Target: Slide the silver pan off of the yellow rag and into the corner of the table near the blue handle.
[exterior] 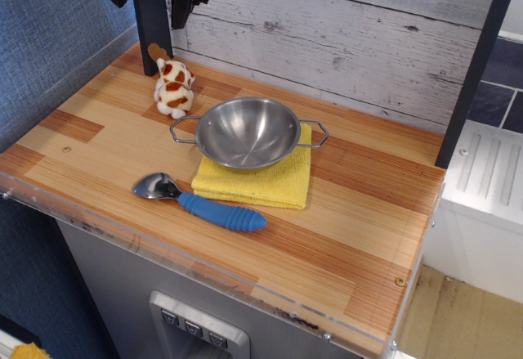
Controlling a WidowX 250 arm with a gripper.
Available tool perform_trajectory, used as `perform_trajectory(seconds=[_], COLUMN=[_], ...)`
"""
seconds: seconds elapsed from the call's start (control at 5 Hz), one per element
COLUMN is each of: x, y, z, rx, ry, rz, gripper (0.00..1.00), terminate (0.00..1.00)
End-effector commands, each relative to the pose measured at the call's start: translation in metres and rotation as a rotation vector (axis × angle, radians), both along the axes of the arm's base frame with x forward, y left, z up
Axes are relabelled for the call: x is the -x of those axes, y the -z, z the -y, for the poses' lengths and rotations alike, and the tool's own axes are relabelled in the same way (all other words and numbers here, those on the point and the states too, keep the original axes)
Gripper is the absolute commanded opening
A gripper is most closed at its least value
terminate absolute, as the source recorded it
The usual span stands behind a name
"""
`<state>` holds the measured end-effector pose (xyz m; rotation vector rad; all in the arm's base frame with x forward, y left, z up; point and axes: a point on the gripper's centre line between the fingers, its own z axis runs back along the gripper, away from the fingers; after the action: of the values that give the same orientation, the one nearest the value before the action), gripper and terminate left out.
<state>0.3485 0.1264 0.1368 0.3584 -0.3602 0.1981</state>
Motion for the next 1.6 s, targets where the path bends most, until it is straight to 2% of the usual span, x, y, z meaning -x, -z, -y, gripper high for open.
perform_trajectory(seconds=[0.0,0.2,0.6,0.8,1.2,1.4], x=[0.0,0.003,0.012,0.029,0.047,0.045], y=[0.0,-0.006,-0.002,0.004,0.021,0.033], z=[0.0,0.018,0.06,0.082,0.126,0.14], rx=[0.0,-0.051,-0.101,-0.121,-0.24,-0.359], ry=[0.0,0.056,0.169,0.299,0.487,0.567], rz=[0.0,-0.003,-0.026,-0.004,-0.06,-0.095], gripper=[1.0,1.0,1.0,1.0,1.0,1.0], terminate=[0.0,0.0,0.0,0.0,0.0,0.0])
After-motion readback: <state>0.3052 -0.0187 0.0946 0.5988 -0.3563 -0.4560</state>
